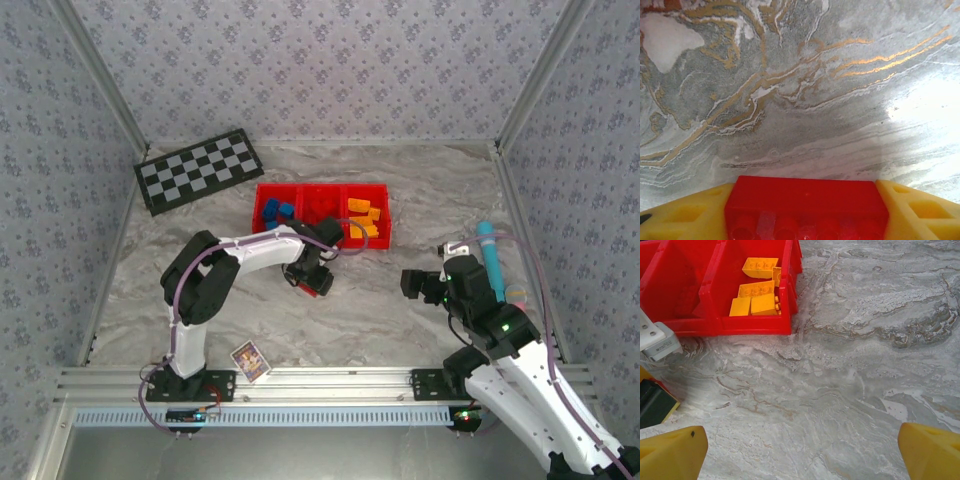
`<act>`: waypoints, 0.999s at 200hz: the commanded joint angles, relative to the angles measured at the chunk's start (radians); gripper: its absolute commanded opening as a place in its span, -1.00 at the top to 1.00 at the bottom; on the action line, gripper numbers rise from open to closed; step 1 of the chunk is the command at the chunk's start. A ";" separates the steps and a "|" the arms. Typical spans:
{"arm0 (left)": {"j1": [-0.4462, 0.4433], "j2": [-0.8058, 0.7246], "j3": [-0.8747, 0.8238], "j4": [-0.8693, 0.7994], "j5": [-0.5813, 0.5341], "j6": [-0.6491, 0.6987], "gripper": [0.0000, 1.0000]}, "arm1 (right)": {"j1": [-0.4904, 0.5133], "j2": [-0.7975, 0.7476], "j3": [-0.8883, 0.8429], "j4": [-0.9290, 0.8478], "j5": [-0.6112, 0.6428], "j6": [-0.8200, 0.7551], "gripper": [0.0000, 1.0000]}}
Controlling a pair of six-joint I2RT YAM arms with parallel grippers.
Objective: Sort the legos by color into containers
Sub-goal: Pick up the lego from the center of the table, then place the lego in the container.
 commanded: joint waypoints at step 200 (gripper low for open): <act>0.110 0.043 0.512 0.066 -0.179 0.019 0.16 | -0.001 -0.012 0.007 -0.011 0.015 0.004 -0.99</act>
